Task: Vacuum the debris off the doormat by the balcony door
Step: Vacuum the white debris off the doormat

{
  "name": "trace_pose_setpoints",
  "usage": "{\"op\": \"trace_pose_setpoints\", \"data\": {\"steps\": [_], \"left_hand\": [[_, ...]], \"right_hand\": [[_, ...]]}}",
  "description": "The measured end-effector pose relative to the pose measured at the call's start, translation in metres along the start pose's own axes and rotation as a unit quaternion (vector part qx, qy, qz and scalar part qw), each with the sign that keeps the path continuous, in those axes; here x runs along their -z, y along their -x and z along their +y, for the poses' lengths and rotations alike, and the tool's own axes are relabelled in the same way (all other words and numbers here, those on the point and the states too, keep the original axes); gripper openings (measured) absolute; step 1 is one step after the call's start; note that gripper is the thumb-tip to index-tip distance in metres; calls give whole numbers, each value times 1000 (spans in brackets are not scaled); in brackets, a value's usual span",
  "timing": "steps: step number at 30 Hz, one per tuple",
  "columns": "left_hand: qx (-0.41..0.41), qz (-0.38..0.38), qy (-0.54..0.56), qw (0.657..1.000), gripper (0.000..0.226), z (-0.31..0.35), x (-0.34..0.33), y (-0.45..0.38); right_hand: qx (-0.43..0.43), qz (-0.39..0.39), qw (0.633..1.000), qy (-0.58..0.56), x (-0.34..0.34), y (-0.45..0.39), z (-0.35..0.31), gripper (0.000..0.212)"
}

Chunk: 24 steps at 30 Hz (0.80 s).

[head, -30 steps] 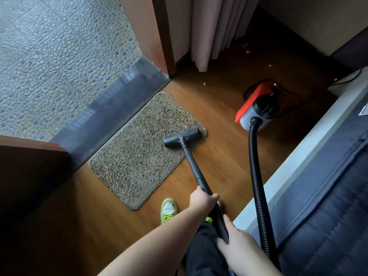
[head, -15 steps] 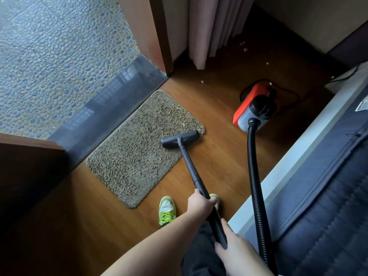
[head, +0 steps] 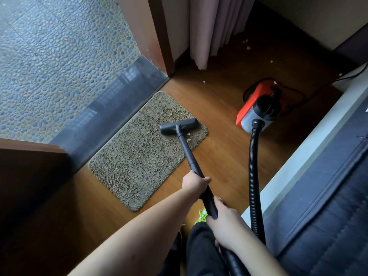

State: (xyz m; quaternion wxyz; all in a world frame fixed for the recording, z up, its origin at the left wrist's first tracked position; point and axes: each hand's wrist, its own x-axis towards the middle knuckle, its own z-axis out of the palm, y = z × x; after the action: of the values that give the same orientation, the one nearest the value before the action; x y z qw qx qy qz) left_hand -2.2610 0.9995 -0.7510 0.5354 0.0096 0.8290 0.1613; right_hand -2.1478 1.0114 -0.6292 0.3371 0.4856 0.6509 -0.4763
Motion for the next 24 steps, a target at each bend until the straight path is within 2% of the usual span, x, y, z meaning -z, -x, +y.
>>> {"op": "trace_pose_setpoints", "data": {"steps": [11, 20, 24], "left_hand": [[2, 0, -4, 1000, 35, 6, 6, 0], [0, -23, 0, 1000, 43, -14, -7, 20], [1, -37, -8, 999, 46, -22, -13, 29]], "right_hand": [[-13, -8, 1000, -6, 4, -2, -6, 50], [-23, -5, 1000, 4, -8, 23, 8, 70], [-22, 0, 1000, -2, -12, 33, 14, 66]]}}
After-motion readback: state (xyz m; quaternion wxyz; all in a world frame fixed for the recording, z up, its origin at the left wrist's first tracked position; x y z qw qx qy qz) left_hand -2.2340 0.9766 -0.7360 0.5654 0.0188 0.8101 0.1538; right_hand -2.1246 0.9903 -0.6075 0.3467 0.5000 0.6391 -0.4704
